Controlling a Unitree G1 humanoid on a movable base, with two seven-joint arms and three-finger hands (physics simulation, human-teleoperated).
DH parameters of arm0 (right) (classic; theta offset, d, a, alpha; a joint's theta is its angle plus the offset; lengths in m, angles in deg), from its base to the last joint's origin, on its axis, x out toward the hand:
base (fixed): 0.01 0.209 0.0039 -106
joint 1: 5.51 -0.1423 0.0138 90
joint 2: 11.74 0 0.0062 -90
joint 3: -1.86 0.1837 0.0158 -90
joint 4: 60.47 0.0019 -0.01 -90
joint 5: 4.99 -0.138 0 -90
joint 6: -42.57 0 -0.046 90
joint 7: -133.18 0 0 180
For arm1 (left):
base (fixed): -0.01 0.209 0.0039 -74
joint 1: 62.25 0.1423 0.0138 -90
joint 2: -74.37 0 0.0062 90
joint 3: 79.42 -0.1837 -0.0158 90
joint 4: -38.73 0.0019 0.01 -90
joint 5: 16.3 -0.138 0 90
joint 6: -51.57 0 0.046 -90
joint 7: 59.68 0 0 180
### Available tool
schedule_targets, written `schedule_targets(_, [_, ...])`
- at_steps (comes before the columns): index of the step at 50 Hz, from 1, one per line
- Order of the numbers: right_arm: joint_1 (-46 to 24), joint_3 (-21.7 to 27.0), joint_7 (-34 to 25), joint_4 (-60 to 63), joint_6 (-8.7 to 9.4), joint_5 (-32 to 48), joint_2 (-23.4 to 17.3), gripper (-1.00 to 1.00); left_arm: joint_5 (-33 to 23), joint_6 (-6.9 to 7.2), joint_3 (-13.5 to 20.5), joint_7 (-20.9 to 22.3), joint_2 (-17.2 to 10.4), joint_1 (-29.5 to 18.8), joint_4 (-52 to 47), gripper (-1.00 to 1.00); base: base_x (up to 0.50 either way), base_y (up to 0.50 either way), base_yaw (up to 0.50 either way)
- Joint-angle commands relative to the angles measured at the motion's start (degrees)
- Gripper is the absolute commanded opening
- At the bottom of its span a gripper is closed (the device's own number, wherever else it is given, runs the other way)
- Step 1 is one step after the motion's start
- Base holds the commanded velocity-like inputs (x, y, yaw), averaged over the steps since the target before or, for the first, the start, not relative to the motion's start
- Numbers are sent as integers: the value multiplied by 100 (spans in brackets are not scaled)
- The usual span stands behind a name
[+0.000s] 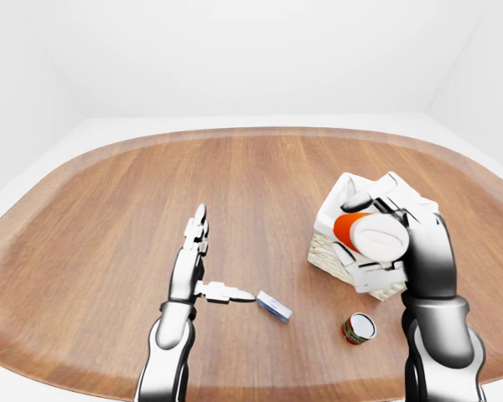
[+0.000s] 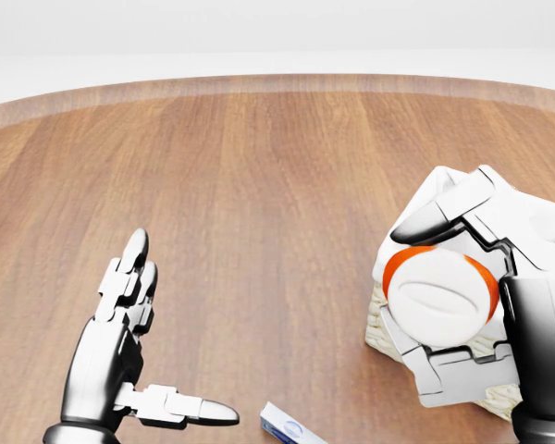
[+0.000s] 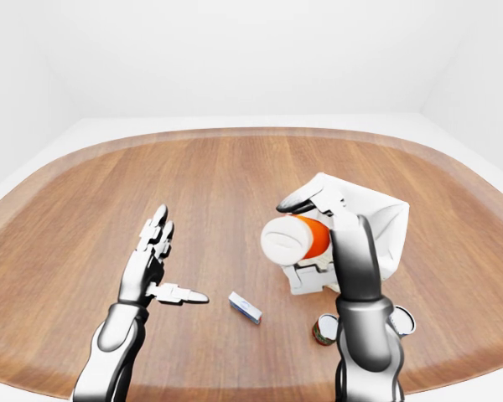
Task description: Pick up the ketchup, and put it in the basket.
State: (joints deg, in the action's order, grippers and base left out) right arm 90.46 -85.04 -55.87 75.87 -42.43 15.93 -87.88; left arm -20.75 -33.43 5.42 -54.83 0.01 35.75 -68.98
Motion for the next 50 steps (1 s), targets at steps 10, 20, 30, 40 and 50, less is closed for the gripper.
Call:
schedule_targets(10, [-1369,807,-1190,-181,0,1515,-788,-100,-10,-8,-8,16,3,26,66,100,0,0,0])
schedule_targets(20, [-1695,933,-1491,-1292,0,2162,-1115,-100,-6,0,-8,33,-4,13,24,100,0,0,0])
schedule_targets(30, [-2226,1060,-1562,-2708,0,2655,-1561,-100,12,0,17,56,-11,50,-43,100,0,0,0])
schedule_targets(40, [-2631,1324,-1049,-4298,0,2550,-2153,-100,5,0,21,45,-5,17,22,100,0,0,0])
schedule_targets(50, [-2944,1193,-832,-5250,0,2741,-2442,-100,-14,-48,16,33,1,-3,120,100,0,0,0])
